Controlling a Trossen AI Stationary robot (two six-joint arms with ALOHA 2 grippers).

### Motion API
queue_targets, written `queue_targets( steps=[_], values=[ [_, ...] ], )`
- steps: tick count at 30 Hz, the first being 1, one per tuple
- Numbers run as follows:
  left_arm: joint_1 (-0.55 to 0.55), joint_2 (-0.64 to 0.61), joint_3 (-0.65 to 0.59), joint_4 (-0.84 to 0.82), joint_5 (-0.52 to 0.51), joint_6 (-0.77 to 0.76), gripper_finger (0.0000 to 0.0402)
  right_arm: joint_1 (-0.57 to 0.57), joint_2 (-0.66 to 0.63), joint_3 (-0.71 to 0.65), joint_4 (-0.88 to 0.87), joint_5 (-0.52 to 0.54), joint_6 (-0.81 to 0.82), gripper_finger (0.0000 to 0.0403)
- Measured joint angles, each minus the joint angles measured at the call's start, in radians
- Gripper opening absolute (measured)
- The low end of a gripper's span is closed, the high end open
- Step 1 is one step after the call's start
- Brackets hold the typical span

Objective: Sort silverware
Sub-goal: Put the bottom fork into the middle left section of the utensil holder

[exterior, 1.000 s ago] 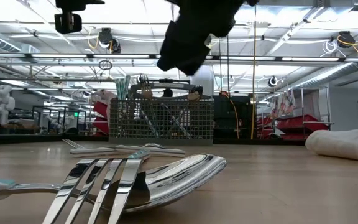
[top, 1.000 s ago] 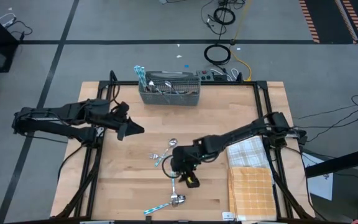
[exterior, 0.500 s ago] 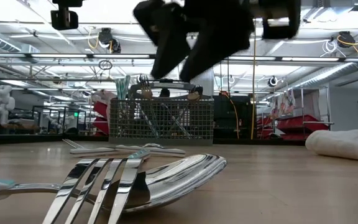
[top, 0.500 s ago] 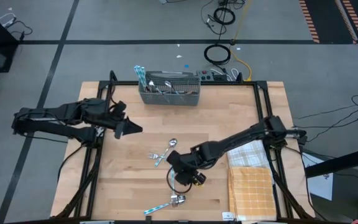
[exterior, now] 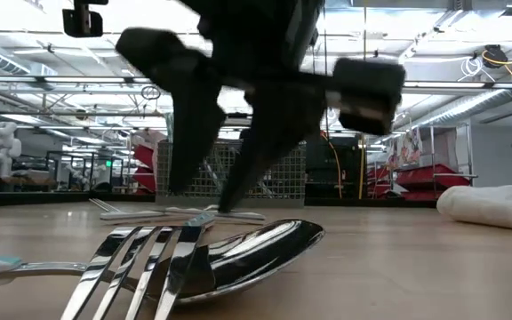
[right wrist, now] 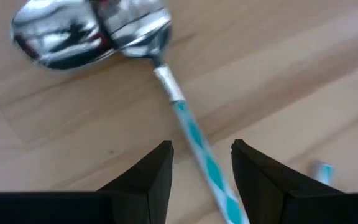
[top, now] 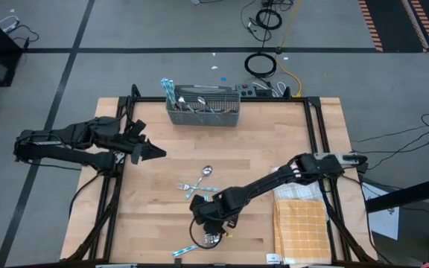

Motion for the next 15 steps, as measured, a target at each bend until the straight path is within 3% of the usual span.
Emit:
queue_targets(
  steps=[9,12,15],
  values=[
    [0.0,0.0,0.0,-0.003,-0.001,0.026,0.009,-0.001,0.075,0.044,-0.024,-0.005,-0.078,0.014],
    [0.0,0.0,0.0,-0.004,-0.001,0.031,0.009,0.0,0.09,0.047,-0.041,-0.004,-0.078,0.01],
    [0.001,0.0,0.0,-0.013,-0.001,0.035,0.009,0.001,0.099,0.047,-0.081,-0.005,-0.053,0.003]
  ],
)
